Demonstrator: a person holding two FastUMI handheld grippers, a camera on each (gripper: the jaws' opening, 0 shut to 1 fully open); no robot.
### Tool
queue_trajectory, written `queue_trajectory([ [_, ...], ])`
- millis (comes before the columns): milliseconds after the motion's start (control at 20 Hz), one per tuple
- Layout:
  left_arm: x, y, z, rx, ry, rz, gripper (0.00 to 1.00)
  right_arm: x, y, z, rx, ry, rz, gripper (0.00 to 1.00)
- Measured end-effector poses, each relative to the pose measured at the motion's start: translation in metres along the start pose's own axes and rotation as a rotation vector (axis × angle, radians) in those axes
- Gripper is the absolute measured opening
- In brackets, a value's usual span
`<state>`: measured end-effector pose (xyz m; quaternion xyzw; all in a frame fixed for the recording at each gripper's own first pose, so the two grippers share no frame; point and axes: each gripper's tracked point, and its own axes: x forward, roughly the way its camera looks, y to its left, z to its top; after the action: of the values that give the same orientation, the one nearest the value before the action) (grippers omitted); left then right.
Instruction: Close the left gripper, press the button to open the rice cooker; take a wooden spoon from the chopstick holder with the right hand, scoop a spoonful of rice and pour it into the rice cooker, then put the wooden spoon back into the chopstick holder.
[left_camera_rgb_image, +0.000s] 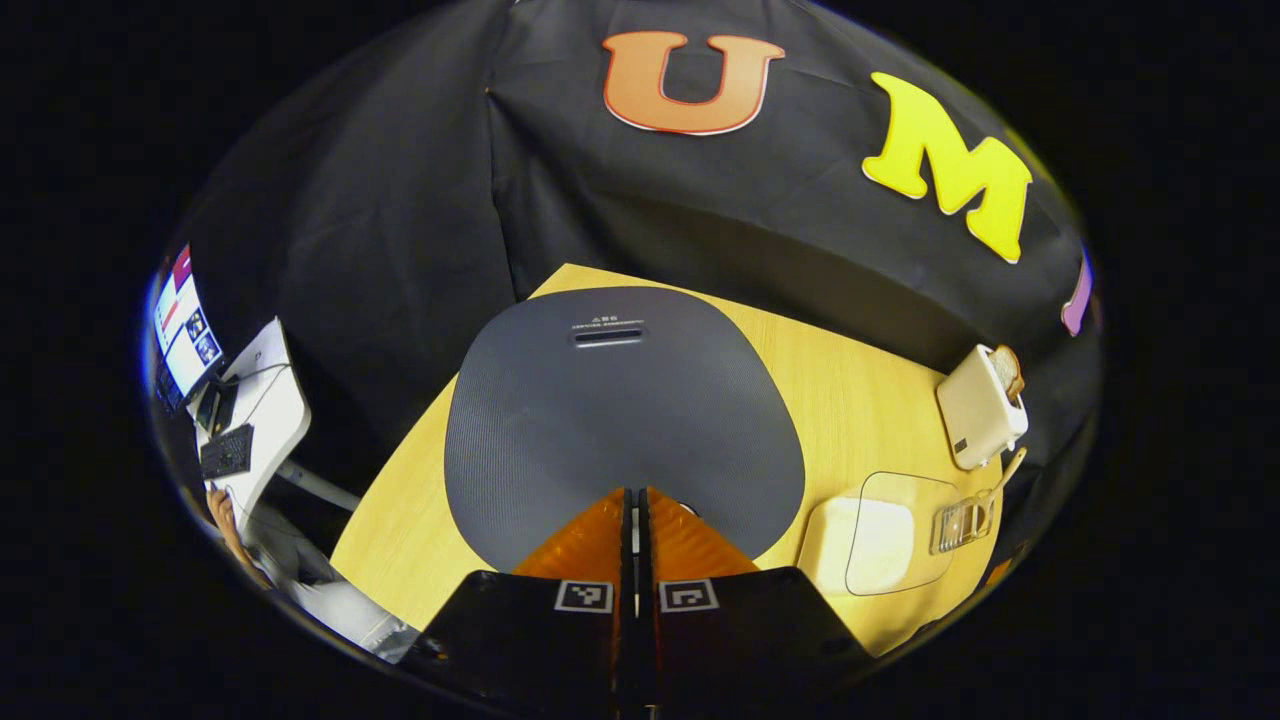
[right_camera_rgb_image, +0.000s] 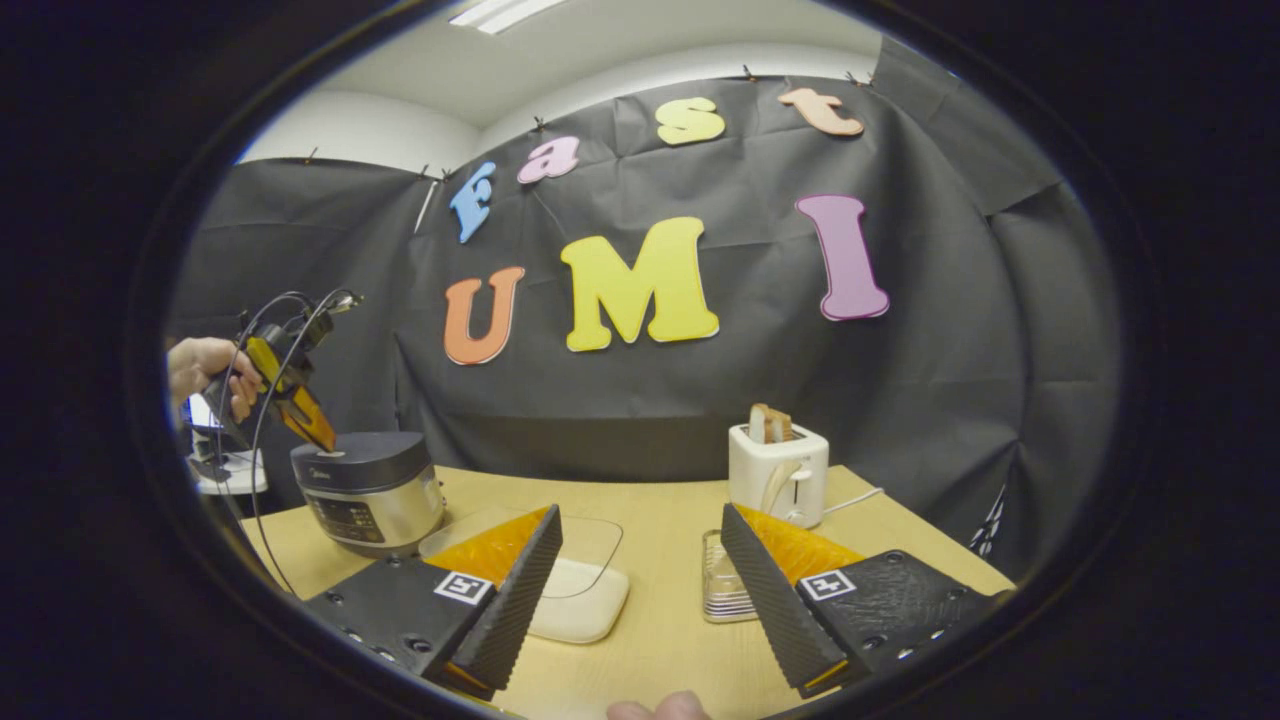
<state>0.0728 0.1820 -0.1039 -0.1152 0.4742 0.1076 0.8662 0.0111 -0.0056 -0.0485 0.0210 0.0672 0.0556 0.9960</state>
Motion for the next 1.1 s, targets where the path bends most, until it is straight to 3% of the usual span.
queue_trajectory([
  [150, 0.005, 0.001, -0.004, 0.017, 0.003, 0.004, 0.04, 0.003, -0.004, -0.001, 0.023, -0.009, 0.002, 0.92],
  [350, 0.001, 0.002, 0.001, 0.162, -0.074, 0.114, 0.04, 0.006, -0.016, -0.007, 0.044, 0.007, -0.016, 0.95],
  [400, 0.000, 0.001, 0.002, 0.157, -0.079, 0.129, 0.03, 0.004, -0.020, -0.006, 0.035, 0.005, -0.027, 0.92],
  [550, -0.015, -0.007, 0.018, 0.195, -0.155, 0.110, 0.05, -0.003, -0.039, 0.002, 0.019, -0.025, -0.075, 0.95],
  [650, -0.034, 0.002, 0.051, 0.221, -0.307, 0.151, 0.20, -0.004, -0.049, 0.004, 0.019, -0.027, -0.102, 0.92],
  [750, -0.061, 0.001, 0.087, 0.197, -0.496, 0.161, 0.48, -0.005, -0.056, 0.010, 0.020, -0.035, -0.121, 0.95],
  [850, -0.085, -0.005, 0.098, 0.170, -0.592, 0.129, 0.56, -0.005, -0.059, 0.014, 0.016, -0.036, -0.133, 0.95],
  [1000, -0.105, -0.011, 0.101, 0.182, -0.656, 0.077, 0.99, -0.003, -0.061, 0.020, 0.006, -0.041, -0.136, 0.92],
  [1100, -0.104, -0.011, 0.093, 0.173, -0.651, 0.056, 0.95, -0.001, -0.067, 0.022, -0.006, -0.036, -0.151, 0.95],
])
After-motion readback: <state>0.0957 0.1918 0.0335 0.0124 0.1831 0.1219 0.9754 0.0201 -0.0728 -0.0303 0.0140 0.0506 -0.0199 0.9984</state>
